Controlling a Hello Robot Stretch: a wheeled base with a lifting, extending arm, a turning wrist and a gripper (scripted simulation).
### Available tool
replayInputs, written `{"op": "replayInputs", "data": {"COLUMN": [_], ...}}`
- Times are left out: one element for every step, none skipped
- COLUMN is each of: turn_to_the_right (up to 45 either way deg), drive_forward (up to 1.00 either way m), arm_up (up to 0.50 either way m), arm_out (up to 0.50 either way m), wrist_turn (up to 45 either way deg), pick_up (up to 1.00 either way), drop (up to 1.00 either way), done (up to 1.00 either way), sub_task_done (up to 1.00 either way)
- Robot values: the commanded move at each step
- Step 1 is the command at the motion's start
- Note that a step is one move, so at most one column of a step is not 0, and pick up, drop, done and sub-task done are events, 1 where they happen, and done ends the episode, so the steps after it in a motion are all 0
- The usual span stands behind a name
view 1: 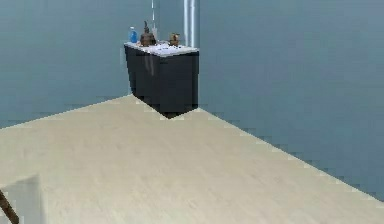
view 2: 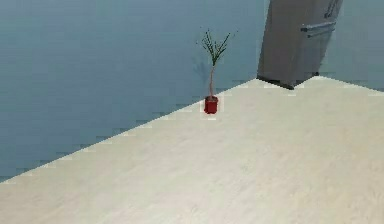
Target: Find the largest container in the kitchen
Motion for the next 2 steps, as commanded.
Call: {"op": "replayInputs", "data": {"turn_to_the_right": [0.0, -33.0], "drive_forward": [0.20, 0.00], "arm_up": [0.00, 0.00], "arm_out": [0.00, 0.00], "wrist_turn": [0.0, 0.0], "pick_up": [0.00, 0.00], "drop": [0.00, 0.00], "done": [0.00, 0.00], "sub_task_done": [0.00, 0.00]}}
